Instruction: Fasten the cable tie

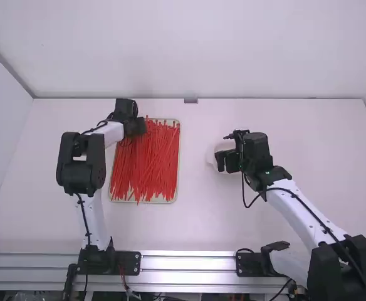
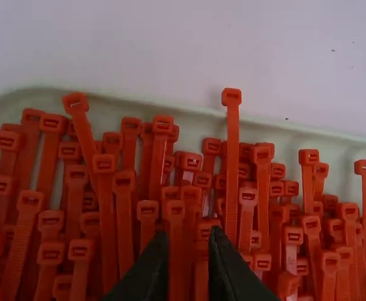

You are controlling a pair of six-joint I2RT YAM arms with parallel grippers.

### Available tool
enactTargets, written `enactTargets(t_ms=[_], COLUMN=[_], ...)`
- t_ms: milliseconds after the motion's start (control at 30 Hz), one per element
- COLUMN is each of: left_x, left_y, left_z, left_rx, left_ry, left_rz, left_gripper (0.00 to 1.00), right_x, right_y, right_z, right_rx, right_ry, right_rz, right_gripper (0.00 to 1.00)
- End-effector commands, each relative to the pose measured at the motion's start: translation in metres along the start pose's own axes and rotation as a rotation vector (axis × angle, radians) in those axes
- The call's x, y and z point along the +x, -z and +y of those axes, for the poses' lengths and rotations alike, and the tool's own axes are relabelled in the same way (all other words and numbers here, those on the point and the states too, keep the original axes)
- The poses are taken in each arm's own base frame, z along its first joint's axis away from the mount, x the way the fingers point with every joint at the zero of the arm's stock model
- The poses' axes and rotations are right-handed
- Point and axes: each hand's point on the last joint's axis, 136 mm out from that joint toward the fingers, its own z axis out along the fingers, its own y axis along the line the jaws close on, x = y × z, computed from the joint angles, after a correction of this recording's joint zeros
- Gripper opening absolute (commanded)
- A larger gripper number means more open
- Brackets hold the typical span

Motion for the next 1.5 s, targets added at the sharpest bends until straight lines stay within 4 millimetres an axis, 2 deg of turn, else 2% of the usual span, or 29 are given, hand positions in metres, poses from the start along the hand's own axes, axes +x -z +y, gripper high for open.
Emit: enactTargets(t_ms=[0, 900, 1000, 1033, 1100, 1467], left_x=[0.0095, 0.0142, 0.0142, 0.0144, 0.0146, 0.0116], left_y=[-0.0055, -0.0089, -0.0089, -0.0089, -0.0089, -0.0087], left_z=[0.0057, 0.0105, 0.0106, 0.0103, 0.0093, 0.0082], left_rx=[-0.014, -0.032, -0.032, -0.031, -0.024, -0.021], left_ry=[-0.006, -0.022, -0.021, -0.021, -0.021, -0.01], left_rz=[0.022, 0.003, 0.003, 0.004, 0.006, -0.005], left_gripper=[0.18, 0.16, 0.11, 0.06, 0.02, 0.02], right_x=[-0.0127, -0.0121, -0.0121, -0.0121, -0.0122, -0.0137], right_y=[0.0025, 0.0024, 0.0024, 0.0024, 0.0024, 0.0024], right_z=[0.003, 0.0029, 0.0029, 0.0029, 0.003, 0.0037], right_rx=[-0.005, -0.004, -0.004, -0.004, -0.005, -0.006], right_ry=[0.004, 0.004, 0.004, 0.004, 0.004, 0.006], right_rz=[-0.025, -0.022, -0.022, -0.022, -0.022, -0.029], right_gripper=[0.99, 0.99, 0.99, 0.99, 0.99, 0.99])
